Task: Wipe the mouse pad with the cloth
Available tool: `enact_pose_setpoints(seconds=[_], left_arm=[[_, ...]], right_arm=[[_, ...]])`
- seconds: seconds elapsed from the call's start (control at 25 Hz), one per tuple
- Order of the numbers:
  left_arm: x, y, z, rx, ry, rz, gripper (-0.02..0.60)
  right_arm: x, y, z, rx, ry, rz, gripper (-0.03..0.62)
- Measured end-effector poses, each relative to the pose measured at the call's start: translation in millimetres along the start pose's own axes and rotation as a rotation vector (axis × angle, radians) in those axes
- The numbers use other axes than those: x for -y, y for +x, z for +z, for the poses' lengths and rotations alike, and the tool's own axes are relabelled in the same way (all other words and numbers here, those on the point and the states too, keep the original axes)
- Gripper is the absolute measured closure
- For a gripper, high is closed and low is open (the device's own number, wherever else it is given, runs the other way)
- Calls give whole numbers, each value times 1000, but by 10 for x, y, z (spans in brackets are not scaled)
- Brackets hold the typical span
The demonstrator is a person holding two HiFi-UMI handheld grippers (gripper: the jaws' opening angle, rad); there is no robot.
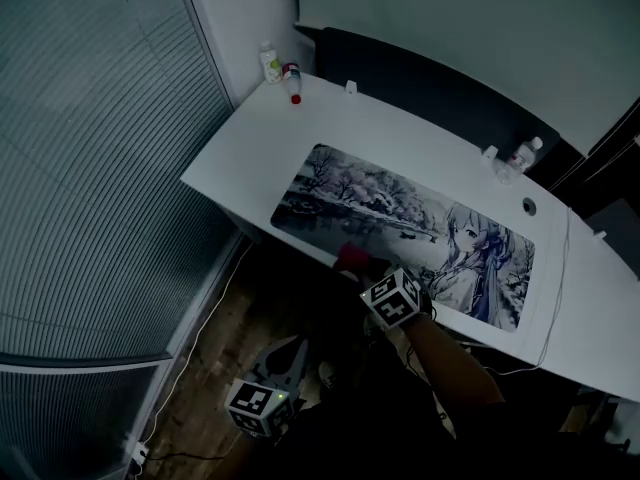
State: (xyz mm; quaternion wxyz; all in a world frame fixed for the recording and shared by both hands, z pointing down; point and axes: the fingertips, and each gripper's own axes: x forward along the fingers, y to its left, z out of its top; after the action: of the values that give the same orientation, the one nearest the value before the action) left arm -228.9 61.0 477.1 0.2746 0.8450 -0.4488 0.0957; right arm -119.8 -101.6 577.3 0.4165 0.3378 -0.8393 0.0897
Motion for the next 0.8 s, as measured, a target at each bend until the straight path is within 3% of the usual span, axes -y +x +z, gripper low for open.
enact_pose_setpoints(seconds=[0.32,0.8], left_arm=[[-122,-44,-43,-4,-24,0,577],[-513,473,300,-26,-50,40,577]], right_arm=[[-216,184,134,-16,-15,33,511],[230,788,189,-91,-19,94,511]])
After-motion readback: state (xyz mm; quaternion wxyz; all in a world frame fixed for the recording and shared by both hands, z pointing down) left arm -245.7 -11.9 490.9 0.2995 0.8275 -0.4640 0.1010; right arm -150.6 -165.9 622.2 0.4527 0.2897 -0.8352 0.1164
